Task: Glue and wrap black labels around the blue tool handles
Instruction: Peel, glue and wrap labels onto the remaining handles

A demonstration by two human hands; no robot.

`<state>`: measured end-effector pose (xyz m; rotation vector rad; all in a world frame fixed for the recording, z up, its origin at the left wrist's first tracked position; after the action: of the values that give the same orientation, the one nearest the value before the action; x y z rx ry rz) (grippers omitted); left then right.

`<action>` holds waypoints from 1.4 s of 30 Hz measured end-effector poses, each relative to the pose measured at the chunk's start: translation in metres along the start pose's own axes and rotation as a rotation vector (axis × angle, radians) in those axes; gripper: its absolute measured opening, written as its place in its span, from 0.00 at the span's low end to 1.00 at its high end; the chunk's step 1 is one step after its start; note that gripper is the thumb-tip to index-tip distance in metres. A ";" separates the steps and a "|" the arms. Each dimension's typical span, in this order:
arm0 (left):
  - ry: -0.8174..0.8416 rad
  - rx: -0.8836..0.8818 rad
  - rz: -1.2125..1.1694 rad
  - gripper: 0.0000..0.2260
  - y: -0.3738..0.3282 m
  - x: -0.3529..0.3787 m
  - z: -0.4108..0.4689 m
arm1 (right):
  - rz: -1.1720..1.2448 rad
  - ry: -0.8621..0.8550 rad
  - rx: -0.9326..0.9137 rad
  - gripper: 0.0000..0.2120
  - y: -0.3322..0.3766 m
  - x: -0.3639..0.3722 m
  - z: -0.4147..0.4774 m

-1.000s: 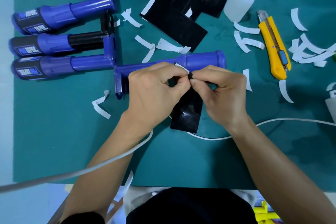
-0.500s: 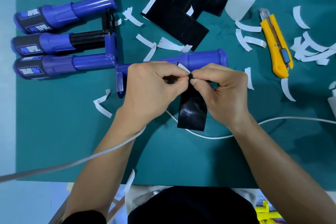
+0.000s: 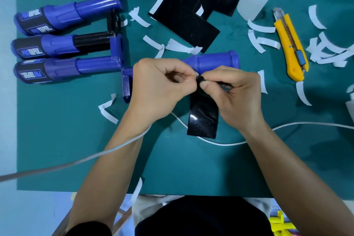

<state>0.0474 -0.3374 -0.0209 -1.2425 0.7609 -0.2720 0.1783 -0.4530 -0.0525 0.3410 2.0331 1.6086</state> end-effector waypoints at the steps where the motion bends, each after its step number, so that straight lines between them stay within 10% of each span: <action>1: -0.005 -0.005 -0.018 0.09 0.000 0.000 0.000 | 0.003 0.002 0.002 0.04 0.000 0.000 0.000; 34: 0.096 -0.145 -0.200 0.05 0.002 -0.003 0.003 | -0.082 -0.124 -0.086 0.06 0.000 0.000 -0.004; 42: 0.112 -0.126 -0.125 0.07 0.004 -0.008 0.003 | 0.105 -0.109 0.124 0.10 0.001 -0.001 0.000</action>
<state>0.0431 -0.3295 -0.0211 -1.4052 0.8077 -0.4036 0.1793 -0.4532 -0.0514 0.5771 2.0663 1.4930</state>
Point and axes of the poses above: each hand's wrist, its own z-axis towards the middle knuckle, its own x-axis out of the palm, y = z × x, the point moved 1 cm from there along z, towards the middle knuckle, and after that the axes turned 14 degrees about x, right-handed, at the moved point
